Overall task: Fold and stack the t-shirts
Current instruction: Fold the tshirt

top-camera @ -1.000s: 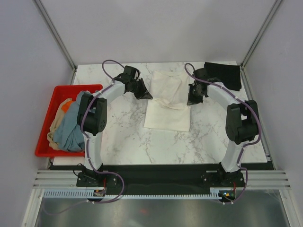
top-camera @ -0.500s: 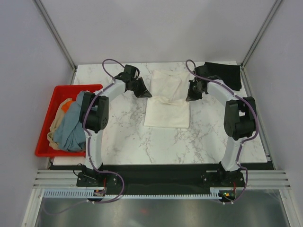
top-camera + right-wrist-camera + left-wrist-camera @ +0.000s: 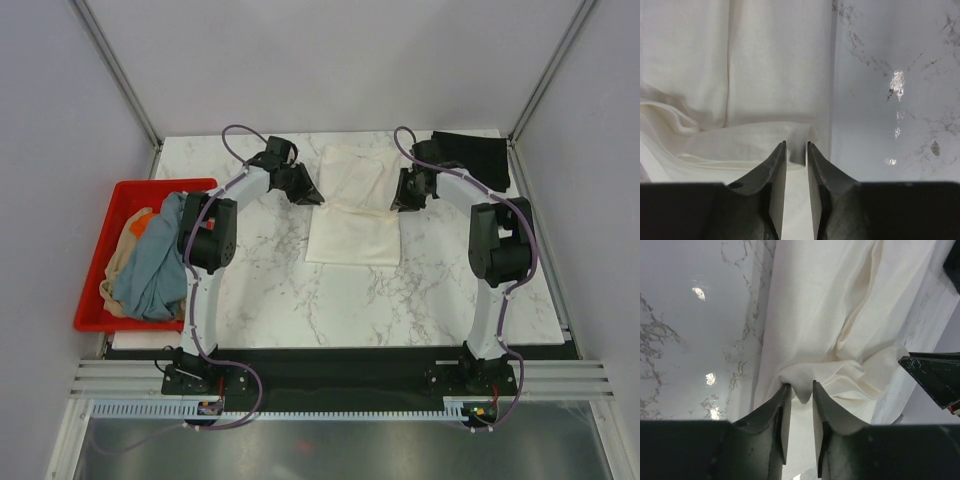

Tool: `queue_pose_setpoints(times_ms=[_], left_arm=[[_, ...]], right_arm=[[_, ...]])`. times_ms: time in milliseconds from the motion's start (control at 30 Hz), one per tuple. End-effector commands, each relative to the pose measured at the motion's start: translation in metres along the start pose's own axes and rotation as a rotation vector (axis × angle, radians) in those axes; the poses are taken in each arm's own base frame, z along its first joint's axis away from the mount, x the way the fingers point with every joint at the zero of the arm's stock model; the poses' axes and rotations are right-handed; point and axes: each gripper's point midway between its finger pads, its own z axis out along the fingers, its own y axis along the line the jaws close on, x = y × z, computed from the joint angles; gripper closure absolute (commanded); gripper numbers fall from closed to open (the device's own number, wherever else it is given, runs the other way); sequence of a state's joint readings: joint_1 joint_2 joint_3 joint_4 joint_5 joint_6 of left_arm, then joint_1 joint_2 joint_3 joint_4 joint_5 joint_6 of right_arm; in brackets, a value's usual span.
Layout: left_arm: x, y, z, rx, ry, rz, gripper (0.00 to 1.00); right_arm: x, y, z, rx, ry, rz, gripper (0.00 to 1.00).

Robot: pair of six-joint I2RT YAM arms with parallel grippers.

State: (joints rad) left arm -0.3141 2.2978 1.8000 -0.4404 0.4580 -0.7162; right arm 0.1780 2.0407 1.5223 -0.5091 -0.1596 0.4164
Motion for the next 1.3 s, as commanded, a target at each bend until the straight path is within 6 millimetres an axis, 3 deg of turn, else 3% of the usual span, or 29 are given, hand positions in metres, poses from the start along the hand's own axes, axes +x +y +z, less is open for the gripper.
queue_pose_setpoints(times_ms=[0,67,133,167,200,233,300,333,367,500,533,967,1067,1133,1167,1200,1233,1267], left_arm=[[-0.020,-0.029,-0.026,0.075,-0.057,0.072,0.67],[-0.023,-0.040,-0.049,0.092,-0.091,0.106,0.58],[-0.024,-0.041,-0.066,0.090,-0.116,0.127,0.45],[-0.015,-0.033,-0.068,0.070,-0.102,0.129,0.38],[-0.012,-0.041,-0.085,0.078,-0.127,0.152,0.38],[0.004,-0.025,-0.082,0.050,-0.094,0.142,0.37],[0.016,-0.024,-0.099,0.042,-0.105,0.159,0.38],[0.025,-0.018,-0.101,0.029,-0.097,0.163,0.38],[0.042,-0.001,-0.097,-0.002,-0.063,0.147,0.38],[0.080,0.026,-0.095,-0.033,0.009,0.125,0.41],[0.092,0.033,-0.093,-0.036,0.035,0.116,0.42],[0.133,0.038,-0.066,0.012,0.160,0.157,0.44],[0.140,0.040,-0.058,0.009,0.185,0.161,0.47],[0.144,0.043,-0.053,0.003,0.202,0.156,0.56],[0.145,0.043,-0.053,0.002,0.207,0.155,0.61],[0.147,0.045,-0.052,-0.002,0.209,0.154,0.77],[0.149,0.047,-0.053,-0.011,0.210,0.150,0.86],[0.149,0.049,-0.055,-0.020,0.202,0.148,0.98]], right_arm=[[-0.048,0.018,-0.020,-0.050,-0.141,-0.019,0.60],[-0.053,0.024,-0.041,-0.065,-0.161,-0.028,0.46],[-0.043,0.023,-0.050,-0.064,-0.134,-0.018,0.41],[-0.032,0.024,-0.062,-0.069,-0.105,-0.015,0.39],[-0.008,0.017,-0.058,-0.061,-0.048,0.001,0.39],[-0.001,0.020,-0.072,-0.078,-0.057,-0.002,0.39],[0.020,0.016,-0.077,-0.082,-0.033,-0.008,0.39],[0.041,0.006,-0.073,-0.074,0.002,-0.014,0.39],[0.046,0.007,-0.081,-0.088,-0.006,-0.024,0.39],[0.090,0.004,-0.076,-0.146,0.085,-0.033,0.42],[0.093,0.005,-0.076,-0.155,0.078,-0.048,0.42],[0.133,0.000,-0.065,-0.210,0.126,-0.069,0.46],[0.142,-0.008,-0.057,-0.187,0.142,-0.064,0.50],[0.148,-0.016,-0.052,-0.154,0.151,-0.063,0.54],[0.149,-0.019,-0.051,-0.142,0.150,-0.060,0.62],[0.150,-0.022,-0.050,-0.130,0.148,-0.061,0.69],[0.152,-0.027,-0.051,-0.108,0.146,-0.055,0.76],[0.153,-0.027,-0.051,-0.106,0.145,-0.055,0.92]])
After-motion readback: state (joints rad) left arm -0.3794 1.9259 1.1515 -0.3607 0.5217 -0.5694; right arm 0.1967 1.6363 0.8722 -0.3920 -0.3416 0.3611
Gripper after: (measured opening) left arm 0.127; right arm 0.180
